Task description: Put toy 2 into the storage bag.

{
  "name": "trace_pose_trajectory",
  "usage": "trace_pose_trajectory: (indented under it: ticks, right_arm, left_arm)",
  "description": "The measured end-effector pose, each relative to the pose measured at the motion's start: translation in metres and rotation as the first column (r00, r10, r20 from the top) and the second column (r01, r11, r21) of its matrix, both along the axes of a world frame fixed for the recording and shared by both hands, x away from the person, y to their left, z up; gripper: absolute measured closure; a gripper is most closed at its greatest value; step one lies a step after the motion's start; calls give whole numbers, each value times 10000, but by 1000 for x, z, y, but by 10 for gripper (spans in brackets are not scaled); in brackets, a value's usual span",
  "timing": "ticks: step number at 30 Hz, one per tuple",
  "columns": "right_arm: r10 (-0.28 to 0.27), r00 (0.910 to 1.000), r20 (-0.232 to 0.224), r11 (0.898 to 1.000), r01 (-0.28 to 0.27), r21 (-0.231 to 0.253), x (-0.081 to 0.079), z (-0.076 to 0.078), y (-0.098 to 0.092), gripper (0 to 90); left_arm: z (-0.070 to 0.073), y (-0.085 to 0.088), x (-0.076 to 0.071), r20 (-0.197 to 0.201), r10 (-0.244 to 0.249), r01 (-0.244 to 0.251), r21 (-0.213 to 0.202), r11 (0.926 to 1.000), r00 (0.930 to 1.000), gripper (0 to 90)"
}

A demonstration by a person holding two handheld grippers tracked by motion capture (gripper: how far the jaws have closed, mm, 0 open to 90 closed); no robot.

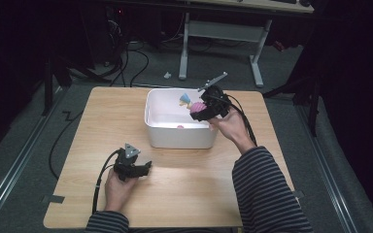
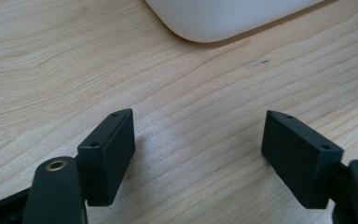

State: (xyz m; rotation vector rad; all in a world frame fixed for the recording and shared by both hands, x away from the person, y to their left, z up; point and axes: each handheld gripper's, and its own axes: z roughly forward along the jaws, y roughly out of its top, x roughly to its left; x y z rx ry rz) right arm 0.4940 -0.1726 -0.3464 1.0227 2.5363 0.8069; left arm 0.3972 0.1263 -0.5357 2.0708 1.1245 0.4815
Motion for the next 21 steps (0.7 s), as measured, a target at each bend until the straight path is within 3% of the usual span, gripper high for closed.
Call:
trace_pose_trajectory:
  ticks: [12, 21]
  right_arm:
    - [504, 9964, -687, 9975, -536, -451, 0, -18, 14, 330]
    - [624, 9935, -952, 9977, -645, -193, 1, -19, 13, 326]
  left_arm:
    - [0, 0, 0, -28, -21, 21, -18, 10000, 10000, 258]
    - [0, 0, 0, 2, 1, -1, -1, 10000, 10000, 258]
